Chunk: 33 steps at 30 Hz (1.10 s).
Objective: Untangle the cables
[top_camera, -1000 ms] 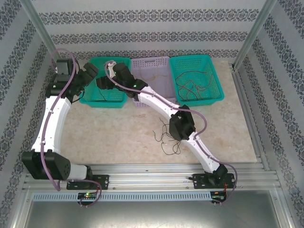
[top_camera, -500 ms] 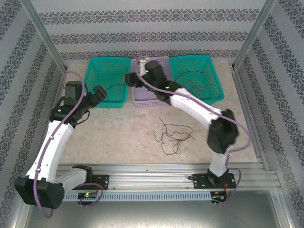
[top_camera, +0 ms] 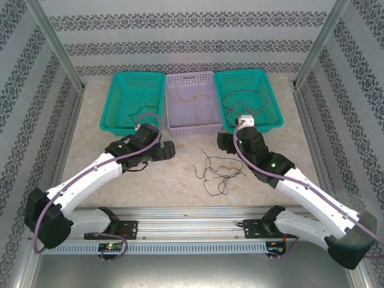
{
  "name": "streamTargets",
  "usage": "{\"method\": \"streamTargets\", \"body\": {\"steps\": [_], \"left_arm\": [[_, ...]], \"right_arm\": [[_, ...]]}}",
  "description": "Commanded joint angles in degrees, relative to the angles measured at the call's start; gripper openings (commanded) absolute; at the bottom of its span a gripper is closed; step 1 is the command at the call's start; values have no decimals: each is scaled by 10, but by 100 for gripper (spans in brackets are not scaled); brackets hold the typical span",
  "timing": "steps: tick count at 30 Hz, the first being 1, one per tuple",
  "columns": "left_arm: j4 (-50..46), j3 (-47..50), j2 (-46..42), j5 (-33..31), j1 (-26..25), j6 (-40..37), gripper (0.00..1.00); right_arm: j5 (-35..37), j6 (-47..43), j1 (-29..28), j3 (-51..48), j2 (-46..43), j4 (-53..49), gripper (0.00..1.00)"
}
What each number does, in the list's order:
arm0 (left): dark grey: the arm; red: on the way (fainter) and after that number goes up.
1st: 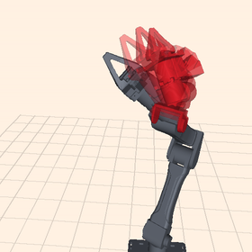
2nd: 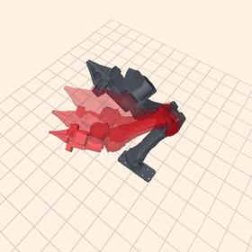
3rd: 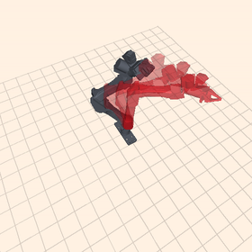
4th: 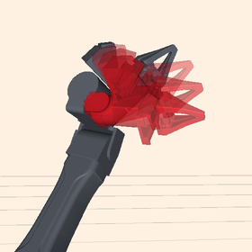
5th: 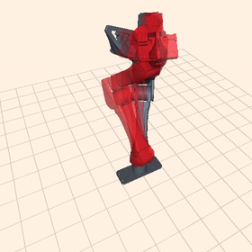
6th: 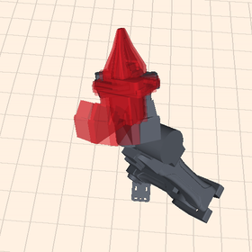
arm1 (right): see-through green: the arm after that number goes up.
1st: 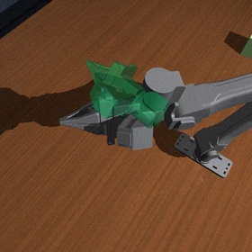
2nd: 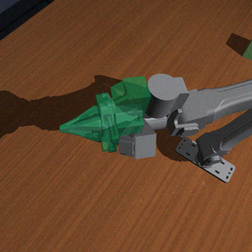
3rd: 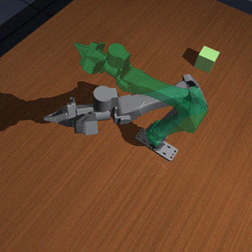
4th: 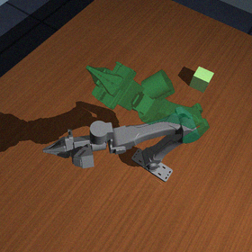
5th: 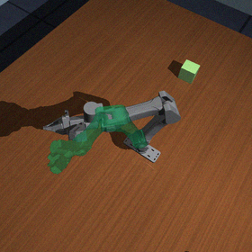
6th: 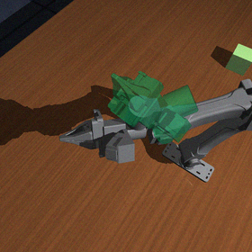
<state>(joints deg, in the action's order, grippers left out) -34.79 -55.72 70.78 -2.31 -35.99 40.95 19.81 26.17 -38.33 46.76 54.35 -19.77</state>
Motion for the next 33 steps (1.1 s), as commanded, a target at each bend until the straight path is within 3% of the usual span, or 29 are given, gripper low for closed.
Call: {"method": "streamTargets", "body": {"steps": [1, 9, 18, 33], "left_arm": [[41, -3, 44, -15, -48, 6, 100], [111, -20, 160, 13, -112, 46, 100], [129, -84, 265, 24, -142, 57, 99], [151, -108, 356, 36, -163, 69, 94]], "right_arm": [[45, 56, 15, -50, -22, -71, 72], [-24, 127, 78, -159, -38, -36, 71], [-54, 169, 94, -209, 42, 68, 70], [-103, 176, 120, -232, 126, 157, 34]]}}
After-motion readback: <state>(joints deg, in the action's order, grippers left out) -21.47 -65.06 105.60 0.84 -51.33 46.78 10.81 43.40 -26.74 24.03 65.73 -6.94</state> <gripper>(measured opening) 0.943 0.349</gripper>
